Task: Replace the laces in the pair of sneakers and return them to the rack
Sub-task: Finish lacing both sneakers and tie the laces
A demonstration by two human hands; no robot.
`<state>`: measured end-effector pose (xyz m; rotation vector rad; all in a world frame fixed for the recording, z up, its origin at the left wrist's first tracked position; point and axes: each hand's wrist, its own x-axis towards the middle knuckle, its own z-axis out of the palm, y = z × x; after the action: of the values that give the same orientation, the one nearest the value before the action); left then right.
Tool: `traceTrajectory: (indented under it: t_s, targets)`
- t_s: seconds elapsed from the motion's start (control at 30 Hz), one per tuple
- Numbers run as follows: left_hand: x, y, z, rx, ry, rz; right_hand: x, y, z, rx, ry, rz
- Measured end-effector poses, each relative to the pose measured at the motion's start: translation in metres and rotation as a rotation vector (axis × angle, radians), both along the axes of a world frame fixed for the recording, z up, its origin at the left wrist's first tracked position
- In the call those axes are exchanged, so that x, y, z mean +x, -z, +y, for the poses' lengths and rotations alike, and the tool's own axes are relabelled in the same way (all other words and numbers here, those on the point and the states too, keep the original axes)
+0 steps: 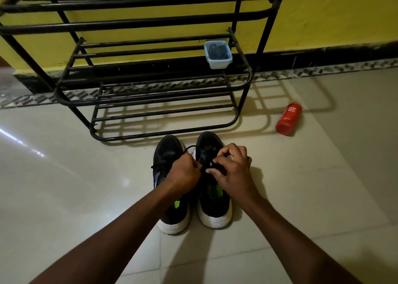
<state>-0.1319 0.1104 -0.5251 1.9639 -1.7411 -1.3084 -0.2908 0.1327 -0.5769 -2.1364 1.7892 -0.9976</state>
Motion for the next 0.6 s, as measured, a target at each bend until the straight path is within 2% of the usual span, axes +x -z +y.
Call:
traceTrajectory:
  t_s: [0.13,0.23,0.27,0.3,0.37,0.4,0.43,0.47,0.5,0.53,0.6]
  targets:
    - [-0.005,-0.003,0.003,-0.168,0.028,-0.147,-0.004,0.007,0.013,0.035,-0.005,-0.067]
    - [-0.005,-0.004,0.01,-0.51,-0.016,-0.149,-0.005,0.008,0.018,0.055,-0.036,-0.202]
    - [-0.004,-0.003,0.01,-0.576,-0.065,-0.093,-0.004,0.008,0.018,0.063,-0.048,-0.224]
    - [-0.003,-0.003,0.007,-0.568,-0.141,0.038,-0.004,0.008,0.019,0.057,-0.051,-0.228]
    - [-0.003,-0.007,0.0,-0.387,-0.346,0.457,-0.003,0.009,0.02,0.029,-0.039,-0.23]
    - [0.0,-0.007,-0.005,-0.308,-0.406,0.591,-0.002,0.01,0.019,0.021,-0.026,-0.236]
    - [0.005,-0.007,-0.011,-0.308,-0.38,0.622,-0.003,0.011,0.02,0.017,-0.009,-0.24]
    - [0.011,-0.007,-0.017,-0.394,-0.263,0.533,-0.003,0.012,0.02,0.016,0.008,-0.239]
    - [0.02,-0.007,-0.024,-0.522,-0.064,0.353,-0.003,0.013,0.02,0.017,0.024,-0.238]
    - [0.028,-0.008,-0.029,-0.631,0.176,0.096,-0.003,0.015,0.02,0.017,0.037,-0.238]
    - [0.042,-0.007,-0.038,-0.668,0.586,-0.385,-0.002,0.017,0.02,0.008,0.052,-0.243]
